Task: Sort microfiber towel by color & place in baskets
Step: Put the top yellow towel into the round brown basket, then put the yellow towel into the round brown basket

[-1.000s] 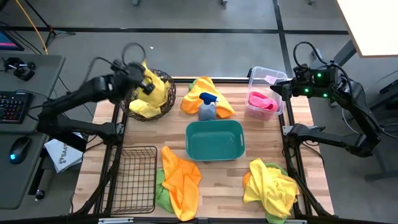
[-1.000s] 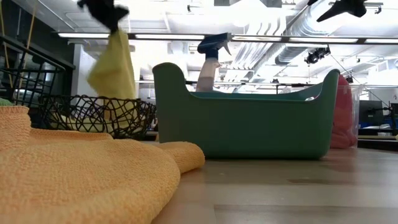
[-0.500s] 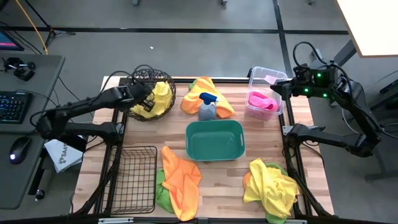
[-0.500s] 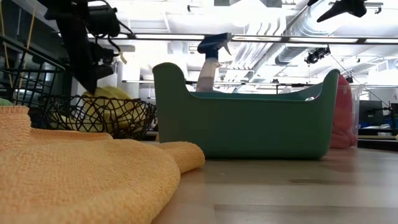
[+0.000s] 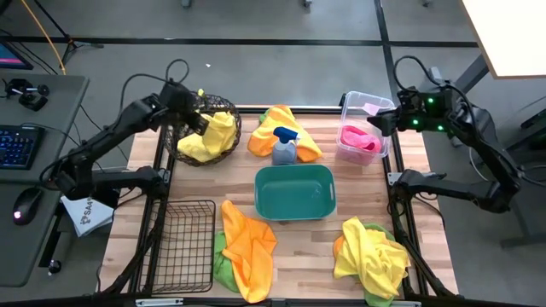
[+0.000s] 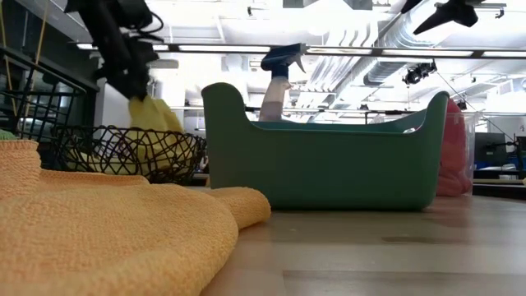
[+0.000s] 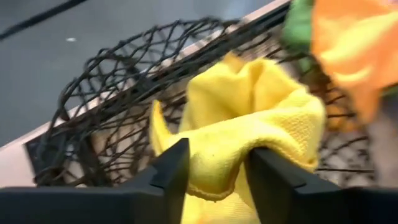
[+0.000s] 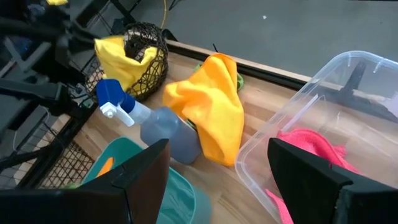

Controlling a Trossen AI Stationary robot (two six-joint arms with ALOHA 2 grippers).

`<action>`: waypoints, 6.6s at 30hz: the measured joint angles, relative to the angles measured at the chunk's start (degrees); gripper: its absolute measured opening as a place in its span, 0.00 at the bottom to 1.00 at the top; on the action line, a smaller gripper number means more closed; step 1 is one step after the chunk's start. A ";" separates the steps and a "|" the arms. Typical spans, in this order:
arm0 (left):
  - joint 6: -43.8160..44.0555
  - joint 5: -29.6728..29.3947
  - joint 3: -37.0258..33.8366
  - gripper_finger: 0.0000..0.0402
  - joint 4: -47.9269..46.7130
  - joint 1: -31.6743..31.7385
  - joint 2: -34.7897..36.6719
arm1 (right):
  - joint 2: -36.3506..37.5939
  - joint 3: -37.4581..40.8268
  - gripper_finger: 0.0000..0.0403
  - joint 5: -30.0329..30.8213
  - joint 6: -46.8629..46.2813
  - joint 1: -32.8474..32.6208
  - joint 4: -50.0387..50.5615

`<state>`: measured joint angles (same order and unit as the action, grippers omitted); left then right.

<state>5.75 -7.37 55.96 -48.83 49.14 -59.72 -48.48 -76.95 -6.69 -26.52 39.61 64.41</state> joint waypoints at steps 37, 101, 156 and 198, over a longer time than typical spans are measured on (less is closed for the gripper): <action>34.53 10.82 -0.31 0.54 15.46 -35.06 12.97 | 9.75 30.19 0.66 -18.50 -53.17 -47.60 -10.53; 4.47 15.86 4.41 0.57 49.38 -45.38 0.33 | -38.75 -34.36 0.00 28.76 -3.99 -58.30 -11.21; 1.63 24.66 13.86 0.01 38.87 -35.15 -5.95 | -41.03 -34.29 0.63 18.35 17.52 -50.11 -37.86; -0.37 -0.25 0.75 0.62 0.44 0.90 -7.47 | -29.42 -34.32 0.72 33.43 4.45 -50.24 -3.72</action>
<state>5.39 -7.62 56.71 -48.39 50.04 -67.19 -77.90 -111.26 26.74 -22.06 -10.63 60.69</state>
